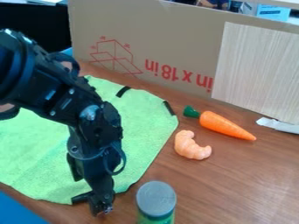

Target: Fold the cloth from bottom right to top left

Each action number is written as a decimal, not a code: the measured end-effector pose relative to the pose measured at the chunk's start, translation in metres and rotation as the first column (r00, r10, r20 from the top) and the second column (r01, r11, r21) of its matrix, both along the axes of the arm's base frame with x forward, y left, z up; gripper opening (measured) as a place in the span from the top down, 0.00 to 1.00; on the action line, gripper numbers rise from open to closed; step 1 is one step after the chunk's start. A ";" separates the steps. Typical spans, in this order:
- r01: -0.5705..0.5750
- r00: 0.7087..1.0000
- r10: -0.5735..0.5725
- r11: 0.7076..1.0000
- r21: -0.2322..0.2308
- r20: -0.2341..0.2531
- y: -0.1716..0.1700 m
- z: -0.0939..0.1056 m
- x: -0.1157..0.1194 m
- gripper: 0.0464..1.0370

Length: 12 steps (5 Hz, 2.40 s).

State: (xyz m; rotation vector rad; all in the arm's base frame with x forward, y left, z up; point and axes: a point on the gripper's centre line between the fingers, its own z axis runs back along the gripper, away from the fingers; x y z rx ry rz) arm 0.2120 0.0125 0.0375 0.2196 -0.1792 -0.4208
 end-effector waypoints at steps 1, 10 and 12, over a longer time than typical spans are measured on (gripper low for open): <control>-0.015 1.000 0.015 1.000 0.008 0.004 0.000 -0.007 0.002 0.08; -0.136 0.982 0.120 0.985 -0.107 -0.145 0.058 0.072 0.077 0.99; -0.178 0.972 0.154 0.976 -0.128 -0.178 0.088 0.085 0.093 0.99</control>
